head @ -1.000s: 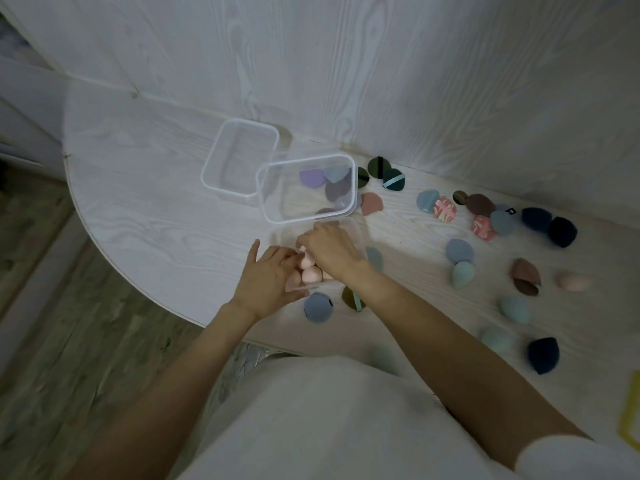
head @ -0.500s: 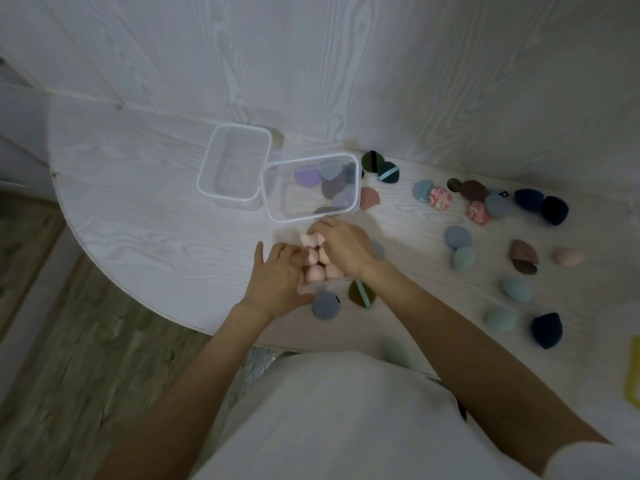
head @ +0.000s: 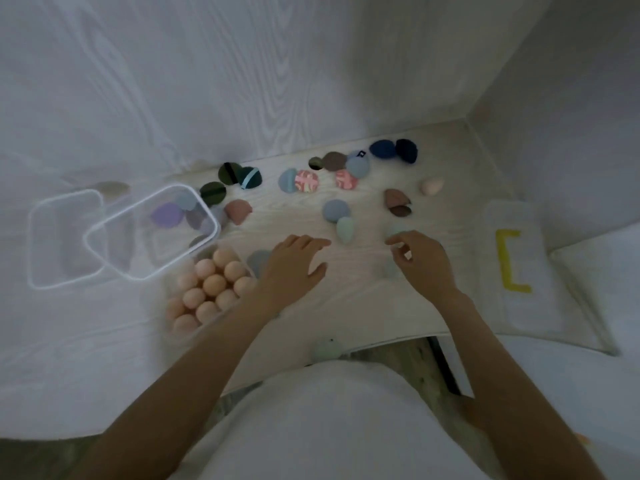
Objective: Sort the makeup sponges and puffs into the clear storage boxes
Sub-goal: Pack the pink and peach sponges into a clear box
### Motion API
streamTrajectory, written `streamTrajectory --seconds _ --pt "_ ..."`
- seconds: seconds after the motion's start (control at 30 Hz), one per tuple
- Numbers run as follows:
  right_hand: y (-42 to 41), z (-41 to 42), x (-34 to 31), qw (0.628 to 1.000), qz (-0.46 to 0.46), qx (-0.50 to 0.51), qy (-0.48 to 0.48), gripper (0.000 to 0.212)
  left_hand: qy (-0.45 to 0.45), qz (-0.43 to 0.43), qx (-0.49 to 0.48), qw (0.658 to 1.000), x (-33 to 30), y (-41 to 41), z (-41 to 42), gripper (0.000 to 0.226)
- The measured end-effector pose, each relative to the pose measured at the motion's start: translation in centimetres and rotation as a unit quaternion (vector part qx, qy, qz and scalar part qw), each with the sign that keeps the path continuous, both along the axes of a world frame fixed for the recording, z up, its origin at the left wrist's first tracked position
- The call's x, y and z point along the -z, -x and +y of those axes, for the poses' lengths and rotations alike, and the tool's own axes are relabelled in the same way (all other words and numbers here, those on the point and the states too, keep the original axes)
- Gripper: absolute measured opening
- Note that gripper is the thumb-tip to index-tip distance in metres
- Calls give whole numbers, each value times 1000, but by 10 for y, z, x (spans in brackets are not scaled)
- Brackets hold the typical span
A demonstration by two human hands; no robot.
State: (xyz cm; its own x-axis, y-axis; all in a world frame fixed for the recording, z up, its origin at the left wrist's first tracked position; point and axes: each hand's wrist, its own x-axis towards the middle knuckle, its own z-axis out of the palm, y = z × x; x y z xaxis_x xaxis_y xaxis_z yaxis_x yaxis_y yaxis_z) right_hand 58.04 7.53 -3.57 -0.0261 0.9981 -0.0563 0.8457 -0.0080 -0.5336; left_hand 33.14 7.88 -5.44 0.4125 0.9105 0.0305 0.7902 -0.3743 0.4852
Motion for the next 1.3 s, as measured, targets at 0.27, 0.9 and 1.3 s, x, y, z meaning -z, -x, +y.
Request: streamTrajectory --seconds 0.27,0.9,1.3 --pt "-90 78 25 996 -87 22 14 41 130 129 -122 976 33 -55 20 72" --pt "36 69 0 977 179 -118 20 37 -18 -11 -220 975 -7 -4 -10 33" --pt "210 29 -5 912 130 -374 103 46 34 126 -391 911 5 145 -107 60"
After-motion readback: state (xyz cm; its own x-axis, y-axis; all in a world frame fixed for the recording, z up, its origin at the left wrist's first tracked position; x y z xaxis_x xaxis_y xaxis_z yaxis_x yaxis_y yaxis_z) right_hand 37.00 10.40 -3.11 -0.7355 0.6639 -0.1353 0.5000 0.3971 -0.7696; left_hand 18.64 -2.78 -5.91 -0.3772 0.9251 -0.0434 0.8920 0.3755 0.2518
